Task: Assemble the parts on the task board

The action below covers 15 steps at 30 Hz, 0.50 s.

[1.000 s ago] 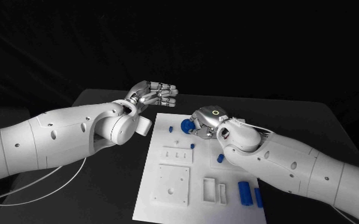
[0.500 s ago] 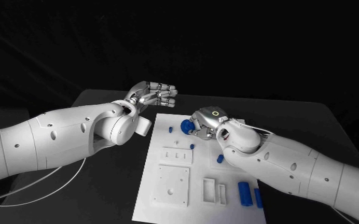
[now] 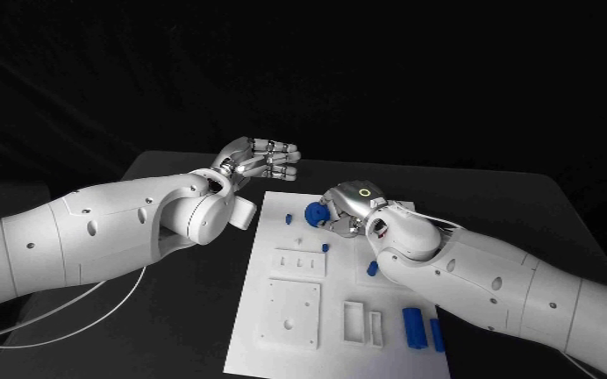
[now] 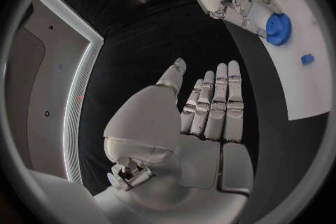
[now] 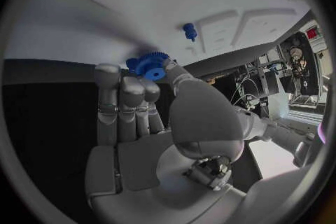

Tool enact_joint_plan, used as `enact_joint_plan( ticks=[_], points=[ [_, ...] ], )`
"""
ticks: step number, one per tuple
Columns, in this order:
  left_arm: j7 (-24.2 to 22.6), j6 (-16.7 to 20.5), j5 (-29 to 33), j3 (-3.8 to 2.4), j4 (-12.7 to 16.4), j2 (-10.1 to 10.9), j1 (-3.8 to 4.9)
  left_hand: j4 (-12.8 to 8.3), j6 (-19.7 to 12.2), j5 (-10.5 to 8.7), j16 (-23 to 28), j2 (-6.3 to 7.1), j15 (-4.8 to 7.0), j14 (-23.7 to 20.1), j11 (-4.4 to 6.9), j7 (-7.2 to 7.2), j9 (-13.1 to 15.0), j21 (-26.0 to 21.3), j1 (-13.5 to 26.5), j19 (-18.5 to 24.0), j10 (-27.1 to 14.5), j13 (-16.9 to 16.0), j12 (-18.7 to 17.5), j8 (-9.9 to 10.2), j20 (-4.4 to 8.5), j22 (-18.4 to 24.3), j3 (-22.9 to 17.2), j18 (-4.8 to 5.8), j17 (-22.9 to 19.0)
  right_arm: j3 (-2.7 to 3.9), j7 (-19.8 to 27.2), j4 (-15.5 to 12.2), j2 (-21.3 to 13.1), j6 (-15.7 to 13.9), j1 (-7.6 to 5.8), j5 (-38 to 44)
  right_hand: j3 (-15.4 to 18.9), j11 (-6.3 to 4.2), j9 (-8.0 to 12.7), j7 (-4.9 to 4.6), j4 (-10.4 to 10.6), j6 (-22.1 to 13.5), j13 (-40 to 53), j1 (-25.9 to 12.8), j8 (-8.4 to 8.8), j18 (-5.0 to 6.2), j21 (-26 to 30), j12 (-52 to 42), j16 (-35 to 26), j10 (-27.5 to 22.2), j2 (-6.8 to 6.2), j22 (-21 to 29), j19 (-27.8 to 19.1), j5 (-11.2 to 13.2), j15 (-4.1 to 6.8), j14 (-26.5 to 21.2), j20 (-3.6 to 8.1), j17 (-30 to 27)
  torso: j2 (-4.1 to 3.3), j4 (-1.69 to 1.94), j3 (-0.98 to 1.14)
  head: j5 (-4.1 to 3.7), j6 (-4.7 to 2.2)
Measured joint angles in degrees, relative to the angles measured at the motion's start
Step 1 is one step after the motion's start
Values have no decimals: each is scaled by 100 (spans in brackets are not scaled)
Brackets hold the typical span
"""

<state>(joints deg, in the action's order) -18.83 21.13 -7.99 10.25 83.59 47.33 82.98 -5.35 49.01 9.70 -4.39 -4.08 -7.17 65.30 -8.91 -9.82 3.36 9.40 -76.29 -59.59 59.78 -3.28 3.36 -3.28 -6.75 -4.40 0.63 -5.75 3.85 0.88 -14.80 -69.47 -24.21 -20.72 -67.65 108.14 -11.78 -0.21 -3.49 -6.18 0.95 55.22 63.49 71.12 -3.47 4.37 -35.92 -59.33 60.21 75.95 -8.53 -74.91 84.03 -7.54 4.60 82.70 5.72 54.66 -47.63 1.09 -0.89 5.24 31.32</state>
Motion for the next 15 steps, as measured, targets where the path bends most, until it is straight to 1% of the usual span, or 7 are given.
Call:
enact_joint_plan(
  ticks=[3, 4, 11, 13, 15],
  points=[
    [0, -2, 0, 0, -7, -1, 0, 0, 0, 0, 0, 0, 0, 0, 0, 0, 0, 0, 0, 0, 0, 0, 0, 0, 0, 0, 0, 0, 0, -6, -3, -11, -3, -15, 8, -12, 0, 0, 1, -6, 0, -24, 0, 0, 0, 0, 0, 0, 0, 0, 0, 0, 0, 0, 0, 0, 0, 0, 0, 0, 2, 3, 1],
    [0, -2, 0, 0, -9, -1, 0, 0, 0, 0, 0, 0, 0, 0, 0, 0, 0, 0, 0, 0, 0, 0, 0, 0, 0, 0, 0, 0, 0, -6, -4, -15, -6, -21, 10, -16, 15, 0, 1, -6, 15, -24, 0, 23, 0, 0, 0, 0, 0, 0, -23, 0, 0, 0, 0, 0, 0, 0, 0, -1, 2, 3, 1],
    [2, -5, 0, 1, -13, 2, -1, 0, 0, 0, 0, 0, 0, 0, 0, 0, 0, 0, 0, 0, 0, 0, 0, 0, 0, 0, 0, 0, 0, -8, -8, -44, -19, -54, 14, -47, -1, 0, -1, -6, 32, -24, 0, 23, 0, 0, 0, 0, 0, 0, -23, 0, 0, 0, 0, 0, 0, 0, 0, -8, 2, 5, 3],
    [2, -6, 0, 1, -13, 3, -1, 0, 0, 0, 0, 0, 0, 0, 0, 0, 0, 0, 0, 0, 0, 0, 0, 0, 0, 0, 0, 0, 0, -8, -8, -45, -17, -54, 14, -56, -33, 0, -1, 11, 59, 55, 1, 23, 0, 0, -22, 0, 1, 0, -23, 0, 0, 0, 0, 0, 0, 5, 0, -8, 2, 6, 3],
    [2, -6, 0, 1, -13, 3, -1, 0, 0, 0, 0, 0, 0, 0, 0, 0, 0, 0, 0, 0, 0, 0, 0, 0, 0, 0, 0, 0, 0, -8, -8, -45, -13, -53, 14, -69, -67, 0, -1, 29, 28, 142, 1, 23, 0, 0, -22, 0, 1, 0, -23, 0, 0, 0, 0, 0, 0, 8, 0, -8, 2, 5, 4]
  ],
)
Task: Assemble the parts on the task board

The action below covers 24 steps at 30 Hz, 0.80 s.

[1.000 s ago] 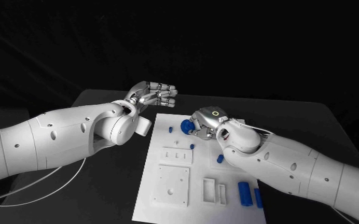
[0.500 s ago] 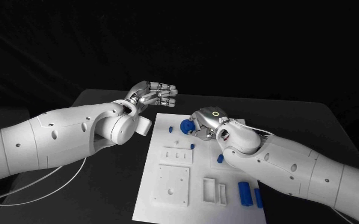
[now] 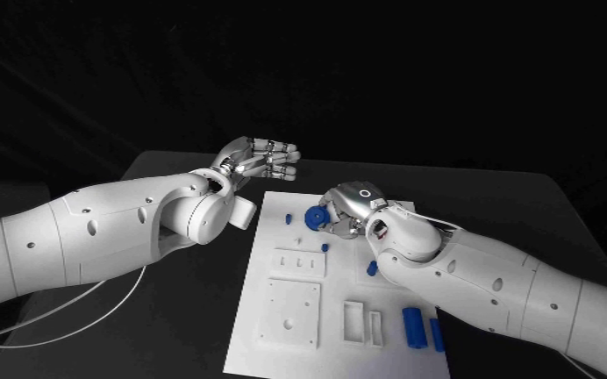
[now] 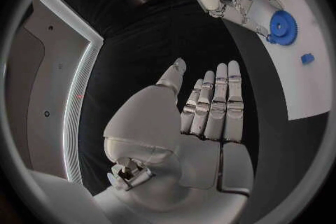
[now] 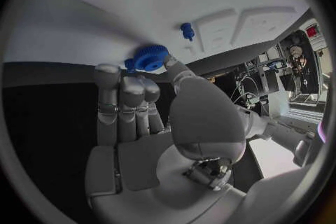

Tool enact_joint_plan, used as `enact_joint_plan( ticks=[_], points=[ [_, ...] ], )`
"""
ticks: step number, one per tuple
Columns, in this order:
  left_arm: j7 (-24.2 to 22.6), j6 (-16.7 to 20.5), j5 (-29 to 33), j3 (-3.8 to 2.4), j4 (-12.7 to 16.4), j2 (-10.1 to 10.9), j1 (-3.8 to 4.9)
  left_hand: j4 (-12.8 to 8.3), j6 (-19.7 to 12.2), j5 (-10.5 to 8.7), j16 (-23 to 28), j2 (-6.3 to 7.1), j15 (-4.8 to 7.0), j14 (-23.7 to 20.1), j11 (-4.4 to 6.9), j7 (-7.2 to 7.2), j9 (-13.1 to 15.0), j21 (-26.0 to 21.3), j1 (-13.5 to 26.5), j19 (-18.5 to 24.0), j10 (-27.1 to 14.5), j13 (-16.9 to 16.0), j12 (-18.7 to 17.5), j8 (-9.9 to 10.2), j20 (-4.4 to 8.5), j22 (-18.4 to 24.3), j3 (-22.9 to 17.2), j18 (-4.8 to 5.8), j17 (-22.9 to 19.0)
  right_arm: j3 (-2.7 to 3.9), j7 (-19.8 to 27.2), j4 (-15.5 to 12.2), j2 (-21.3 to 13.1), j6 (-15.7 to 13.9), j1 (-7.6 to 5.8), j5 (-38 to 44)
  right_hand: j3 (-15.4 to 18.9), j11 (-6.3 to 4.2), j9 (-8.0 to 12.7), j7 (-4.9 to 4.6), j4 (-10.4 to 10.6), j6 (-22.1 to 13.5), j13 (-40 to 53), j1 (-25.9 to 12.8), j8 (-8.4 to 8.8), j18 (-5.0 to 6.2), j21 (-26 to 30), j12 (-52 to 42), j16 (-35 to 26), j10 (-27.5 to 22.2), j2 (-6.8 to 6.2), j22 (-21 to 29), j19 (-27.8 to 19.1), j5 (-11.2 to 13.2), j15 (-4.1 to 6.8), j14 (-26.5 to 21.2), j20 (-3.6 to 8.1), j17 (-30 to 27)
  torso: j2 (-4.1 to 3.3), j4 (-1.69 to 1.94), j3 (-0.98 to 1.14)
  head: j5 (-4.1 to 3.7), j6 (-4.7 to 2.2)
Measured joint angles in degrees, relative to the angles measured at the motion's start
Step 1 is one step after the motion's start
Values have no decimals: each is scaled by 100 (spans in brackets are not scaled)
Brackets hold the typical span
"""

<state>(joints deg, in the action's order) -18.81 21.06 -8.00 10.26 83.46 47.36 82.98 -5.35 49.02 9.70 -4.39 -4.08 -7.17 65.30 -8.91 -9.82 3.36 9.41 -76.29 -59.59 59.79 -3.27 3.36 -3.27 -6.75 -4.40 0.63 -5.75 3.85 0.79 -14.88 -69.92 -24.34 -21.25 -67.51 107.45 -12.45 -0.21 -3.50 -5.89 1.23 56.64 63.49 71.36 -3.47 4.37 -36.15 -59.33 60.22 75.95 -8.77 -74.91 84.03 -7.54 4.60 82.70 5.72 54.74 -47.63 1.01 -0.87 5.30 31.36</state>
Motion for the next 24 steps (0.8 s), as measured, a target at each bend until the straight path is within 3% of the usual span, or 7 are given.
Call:
enact_joint_plan(
  ticks=[4, 17, 24],
  points=[
    [1, -1, 0, 0, 0, 1, 0, 0, 0, 0, 0, 0, 0, 0, 0, 0, 0, 0, 0, 0, 0, 0, 0, 0, 0, 0, 0, 0, 0, 0, 0, 7, 4, 6, 0, -17, -93, 0, -3, 34, -29, 171, 4, 0, 0, 0, -18, 0, 0, 0, 0, 0, 0, 0, 0, 0, 0, 4, 0, -1, 1, -7, 0],
    [3, -2, 0, 0, -1, 1, 0, 0, 0, 0, 0, 0, 0, 0, 0, 0, 0, 0, 0, 0, 0, 0, 0, 0, 0, 0, 0, 0, 0, 0, 0, 12, 1, 3, 0, -72, -166, 0, -5, 35, -5, 172, 9, -25, 0, 0, -23, 0, 0, 0, 26, 0, 0, 0, 0, 0, 0, 4, 1, 5, 2, -16, -11],
    [5, -2, 0, 1, -2, 1, 0, 0, 0, 0, 0, 0, 0, 0, 0, 0, 0, 0, 0, 0, 0, 0, 0, 0, 0, 0, 0, 0, 0, 0, 40, 81, 26, 139, 0, -219, -171, 0, -5, 57, 37, 70, 11, -150, 0, 0, -23, 0, 0, 0, 150, 0, 0, -34, 0, 0, 0, 4, 2, 1, -1, -19, -8]
  ],
)
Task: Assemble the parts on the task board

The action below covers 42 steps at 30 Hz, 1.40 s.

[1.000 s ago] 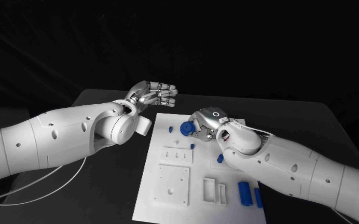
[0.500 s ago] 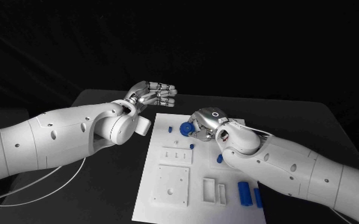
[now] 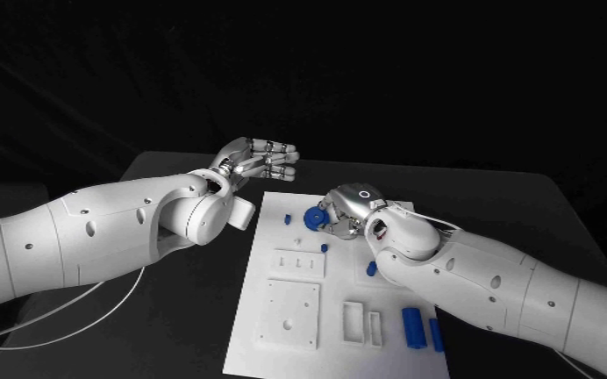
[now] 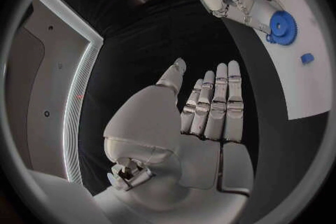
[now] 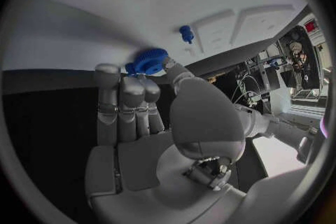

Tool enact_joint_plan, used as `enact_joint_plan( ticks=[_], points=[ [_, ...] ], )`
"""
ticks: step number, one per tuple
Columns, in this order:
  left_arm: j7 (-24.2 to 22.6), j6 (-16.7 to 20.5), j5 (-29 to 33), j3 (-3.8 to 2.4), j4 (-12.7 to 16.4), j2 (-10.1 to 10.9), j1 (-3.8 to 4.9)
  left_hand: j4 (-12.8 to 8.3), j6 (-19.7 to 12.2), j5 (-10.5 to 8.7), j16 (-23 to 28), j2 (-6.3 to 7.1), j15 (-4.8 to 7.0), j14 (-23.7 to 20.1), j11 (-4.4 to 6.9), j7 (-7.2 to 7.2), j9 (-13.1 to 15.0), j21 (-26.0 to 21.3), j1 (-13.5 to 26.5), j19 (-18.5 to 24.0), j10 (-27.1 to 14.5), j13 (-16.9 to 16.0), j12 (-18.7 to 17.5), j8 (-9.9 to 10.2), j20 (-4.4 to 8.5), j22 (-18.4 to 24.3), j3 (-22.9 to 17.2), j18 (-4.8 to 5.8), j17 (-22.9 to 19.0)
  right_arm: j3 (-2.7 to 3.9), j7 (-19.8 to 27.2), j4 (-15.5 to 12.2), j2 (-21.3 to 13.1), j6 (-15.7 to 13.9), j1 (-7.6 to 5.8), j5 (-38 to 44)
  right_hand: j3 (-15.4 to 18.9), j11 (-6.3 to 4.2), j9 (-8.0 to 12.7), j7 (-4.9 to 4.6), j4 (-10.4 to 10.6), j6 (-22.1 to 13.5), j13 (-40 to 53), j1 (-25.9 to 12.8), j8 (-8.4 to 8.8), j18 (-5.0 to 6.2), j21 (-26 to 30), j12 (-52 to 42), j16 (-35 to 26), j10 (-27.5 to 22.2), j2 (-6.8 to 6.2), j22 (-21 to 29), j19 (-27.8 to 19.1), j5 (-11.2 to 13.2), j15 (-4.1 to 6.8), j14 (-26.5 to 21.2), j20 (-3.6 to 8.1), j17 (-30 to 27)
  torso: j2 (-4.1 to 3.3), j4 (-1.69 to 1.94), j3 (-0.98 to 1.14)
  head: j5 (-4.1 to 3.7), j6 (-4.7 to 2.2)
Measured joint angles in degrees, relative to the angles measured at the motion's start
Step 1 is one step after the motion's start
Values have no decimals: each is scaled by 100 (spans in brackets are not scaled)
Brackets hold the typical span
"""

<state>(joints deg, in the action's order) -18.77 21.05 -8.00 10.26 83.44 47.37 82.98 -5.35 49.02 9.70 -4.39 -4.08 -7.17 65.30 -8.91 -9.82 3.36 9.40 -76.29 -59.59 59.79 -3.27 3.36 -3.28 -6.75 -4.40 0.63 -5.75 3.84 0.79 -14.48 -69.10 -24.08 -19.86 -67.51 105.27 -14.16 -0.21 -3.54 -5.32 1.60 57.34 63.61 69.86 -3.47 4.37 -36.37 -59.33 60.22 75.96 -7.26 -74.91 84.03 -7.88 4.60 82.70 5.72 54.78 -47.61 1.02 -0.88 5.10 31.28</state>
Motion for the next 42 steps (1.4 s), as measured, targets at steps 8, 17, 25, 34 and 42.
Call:
enact_joint_plan(
  ticks=[8, 17, 25, 34, 42],
  points=[
    [2, -2, 0, 0, 6, -2, 0, 0, -42, 0, 0, 0, 0, 0, 0, -1, 0, 0, 0, 0, 0, 0, 0, 0, 0, 0, 0, 0, 0, 3, 74, 123, 39, 249, -7, -211, -32, -20, 10, -9, 66, -413, 8, -292, 0, 0, 0, -1, 0, -20, 112, 0, 0, -47, 0, 0, 0, -7, 2, 3, -3, -7, -5],
    [5, -4, 0, 0, 19, 9, 0, 0, -42, 0, 0, 0, 0, 0, 0, -1, -5, 0, 0, 0, 0, 0, 0, 0, 0, 0, 0, 0, 0, 3, 127, 120, 24, 424, -7, -388, -652, -41, 44, -57, -255, -908, 30, -712, -11, 0, 0, 36, -17, -41, 110, 0, 0, -588, 0, 0, 0, 9, 0, -1, 1, -5, -7],
    [8, -5, 0, 9, 30, 61, 0, 0, -42, 0, 0, 0, 0, 0, 0, -1, -5, 0, 0, 0, 0, 0, 0, 0, 0, 0, 0, 0, 0, -1, 133, -23, -114, 424, -3, -454, -651, -41, 27, -69, -255, -737, 30, -712, -6, 0, 0, 36, -17, -41, 110, 0, 0, -588, 0, 0, 0, 17, -4, -8, 7, -20, -5],
    [9, -8, 0, 14, 17, 82, 0, -10, -51, 17, 0, 0, 0, 0, 0, -10, -5, 0, 0, 0, 0, 0, 0, 0, 0, 0, -11, 0, 0, 16, 227, -203, -336, -83, 0, -609, -712, -27, 26, -95, -241, -474, 53, -649, -6, 0, 0, 36, -16, -27, 47, 0, 0, -655, 0, 0, 0, 40, -1, -20, 10, -64, -38],
    [8, -12, 0, 16, -70, 108, -1, -22, -62, 22, 0, 0, 0, 0, 0, -21, -5, 23, 0, 0, 0, 0, 0, 0, 0, 0, -22, 0, 0, 306, 648, -406, -650, -759, -26, -1111, -272, 2, 21, -116, -263, -412, -2, -480, -6, 0, 79, 36, -66, -40, 96, 0, 0, -755, 0, 0, 0, -27, 16, -68, 39, -98, -94]
  ],
)
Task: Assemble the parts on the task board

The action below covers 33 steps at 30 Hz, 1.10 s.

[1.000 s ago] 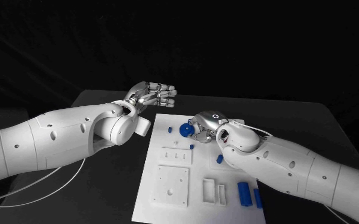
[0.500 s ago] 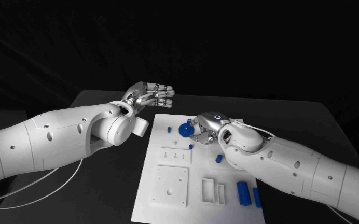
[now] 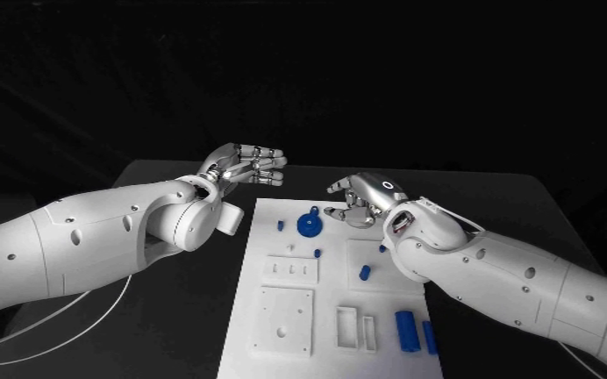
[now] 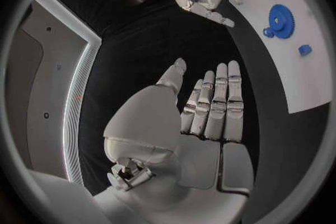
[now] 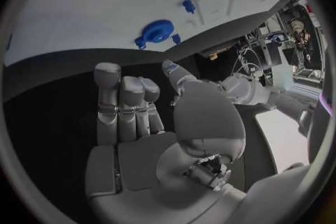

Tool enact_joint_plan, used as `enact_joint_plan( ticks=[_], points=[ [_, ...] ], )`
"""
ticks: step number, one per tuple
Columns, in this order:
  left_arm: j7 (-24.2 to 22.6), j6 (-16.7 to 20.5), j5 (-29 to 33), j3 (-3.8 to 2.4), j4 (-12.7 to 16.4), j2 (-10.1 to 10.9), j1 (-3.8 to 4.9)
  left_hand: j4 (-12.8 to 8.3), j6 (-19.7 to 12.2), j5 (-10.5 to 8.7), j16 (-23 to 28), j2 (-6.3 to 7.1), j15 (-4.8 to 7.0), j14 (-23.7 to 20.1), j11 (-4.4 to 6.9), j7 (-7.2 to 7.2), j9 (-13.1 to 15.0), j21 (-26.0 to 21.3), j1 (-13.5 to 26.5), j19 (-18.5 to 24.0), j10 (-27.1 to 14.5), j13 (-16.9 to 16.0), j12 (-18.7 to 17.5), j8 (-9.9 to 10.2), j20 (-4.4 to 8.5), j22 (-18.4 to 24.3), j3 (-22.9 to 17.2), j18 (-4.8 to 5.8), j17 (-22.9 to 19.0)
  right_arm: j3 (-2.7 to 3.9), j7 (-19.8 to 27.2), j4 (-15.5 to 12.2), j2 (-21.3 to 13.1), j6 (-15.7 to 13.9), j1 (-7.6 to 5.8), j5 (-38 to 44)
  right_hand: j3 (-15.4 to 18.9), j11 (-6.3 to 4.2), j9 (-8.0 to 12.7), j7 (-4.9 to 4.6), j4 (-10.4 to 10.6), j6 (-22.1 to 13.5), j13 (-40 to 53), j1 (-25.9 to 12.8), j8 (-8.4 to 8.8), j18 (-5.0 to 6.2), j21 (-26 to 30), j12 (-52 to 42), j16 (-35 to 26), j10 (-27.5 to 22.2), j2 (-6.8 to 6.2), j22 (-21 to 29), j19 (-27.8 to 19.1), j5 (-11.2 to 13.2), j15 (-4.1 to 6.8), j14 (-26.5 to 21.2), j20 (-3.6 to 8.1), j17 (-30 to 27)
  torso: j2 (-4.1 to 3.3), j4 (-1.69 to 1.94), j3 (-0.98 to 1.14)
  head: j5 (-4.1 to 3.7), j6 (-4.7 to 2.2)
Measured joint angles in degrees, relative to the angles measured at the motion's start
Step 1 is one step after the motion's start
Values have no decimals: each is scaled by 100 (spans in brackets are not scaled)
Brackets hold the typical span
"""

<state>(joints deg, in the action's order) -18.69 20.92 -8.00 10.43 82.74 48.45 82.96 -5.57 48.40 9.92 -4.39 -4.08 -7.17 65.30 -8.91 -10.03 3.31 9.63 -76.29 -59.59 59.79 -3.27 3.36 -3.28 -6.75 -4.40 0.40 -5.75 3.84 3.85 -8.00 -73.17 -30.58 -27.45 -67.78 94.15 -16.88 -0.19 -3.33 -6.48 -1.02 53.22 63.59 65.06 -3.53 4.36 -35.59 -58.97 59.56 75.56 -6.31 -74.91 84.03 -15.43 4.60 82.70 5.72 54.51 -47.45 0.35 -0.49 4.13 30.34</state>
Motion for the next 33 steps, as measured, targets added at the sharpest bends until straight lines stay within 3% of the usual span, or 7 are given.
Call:
enact_joint_plan(
  ticks=[4, 6, 10, 18, 24, 28, 33],
  points=[
    [-5, -9, 0, 1, -61, 0, -1, 0, 0, 0, 0, 0, 0, 0, 0, 0, 0, 0, 0, 0, 0, 0, 0, 0, 0, 0, 0, 0, 0, 200, 290, -113, -314, 10, -39, -376, 328, 26, -2, 0, -121, 59, -22, 110, 0, 0, 84, 24, -52, -26, 115, 0, 0, -57, 0, 0, 0, -20, 28, -46, 16, -80, -12],
    [-9, -23, 0, 4, -89, -1, -2, 0, 0, 0, 0, 0, 0, 0, 0, 0, 0, 0, 0, 0, 0, 0, 0, 0, 0, 0, 0, 0, 0, 296, 485, -150, -519, 111, -58, -624, 792, 41, -3, -2, -292, 72, -45, 237, 0, 0, 140, 44, -82, -41, 296, 0, 0, -304, 0, 0, 0, -26, 45, -74, 26, -119, -16],
    [-17, -59, 0, 8, -142, -4, -8, 0, 54, 0, 0, 0, 0, 0, 0, 30, 0, 0, 0, 0, 0, 0, 0, 0, 0, 0, 0, 0, 0, 401, 897, -149, -875, 413, -71, -1117, 1274, 19, -9, -9, -647, 210, -56, 377, 0, -1, 199, 44, -82, -63, 515, 0, 0, -461, 0, 0, 0, -19, 81, -123, 49, -168, -17],
    [-36, -129, 0, 18, -208, 14, -37, -35, 258, 0, 0, -4, 0, 0, 63, 51, 3, 0, -3, 0, 148, 0, 0, 0, 0, 0, -35, 0, 0, 454, 1581, 105, -1356, 879, -26, -1879, 1845, 19, -14, -1, -854, 278, -116, 553, 0, 0, 332, 111, -167, -103, 633, 0, 0, -564, -19, -20, 0, -43, 141, -215, 104, -236, -2],
    [-51, -186, -2, 20, -224, 40, -57, -111, 317, 0, 0, -23, 49, 57, 103, 71, 5, 0, -23, -26, 288, 0, 0, 0, 25, -3, -64, 1, 1, 466, 1853, 401, -1480, 1070, 51, -2209, 1956, 22, -20, 9, -968, 377, -165, 737, 0, -1, 513, 190, -268, -168, 591, 0, 0, -369, -36, -37, 0, -99, 157, -264, 141, -249, 27],
    [-67, -230, -5, 21, -225, 41, -68, -169, 349, -23, 0, 3, 41, 83, 123, 62, 9, 22, -49, -33, 308, 0, 0, 0, 33, -8, -75, 3, 5, 467, 1966, 647, -1454, 1159, 153, -2330, 1880, -1, -20, 10, -1089, 376, -189, 872, 0, -1, 577, 200, -282, -206, 600, 0, 0, -343, -42, -43, 0, -130, 158, -281, 163, -272, 41],
    [-131, -365, -12, 21, -222, 41, -89, -293, 157, -23, 0, 68, -15, 27, 64, 67, 9, 22, -113, -9, 12, 0, 0, 0, 52, -8, -23, 6, 5, 465, 2058, 980, -1301, 1254, 299, -2412, 1399, -2, -20, 10, -1419, 375, -189, 897, 0, -1, 577, 228, -282, -206, 551, 0, 0, -709, -42, -43, 0, -67, 151, -268, 168, -281, 57]
  ],
)
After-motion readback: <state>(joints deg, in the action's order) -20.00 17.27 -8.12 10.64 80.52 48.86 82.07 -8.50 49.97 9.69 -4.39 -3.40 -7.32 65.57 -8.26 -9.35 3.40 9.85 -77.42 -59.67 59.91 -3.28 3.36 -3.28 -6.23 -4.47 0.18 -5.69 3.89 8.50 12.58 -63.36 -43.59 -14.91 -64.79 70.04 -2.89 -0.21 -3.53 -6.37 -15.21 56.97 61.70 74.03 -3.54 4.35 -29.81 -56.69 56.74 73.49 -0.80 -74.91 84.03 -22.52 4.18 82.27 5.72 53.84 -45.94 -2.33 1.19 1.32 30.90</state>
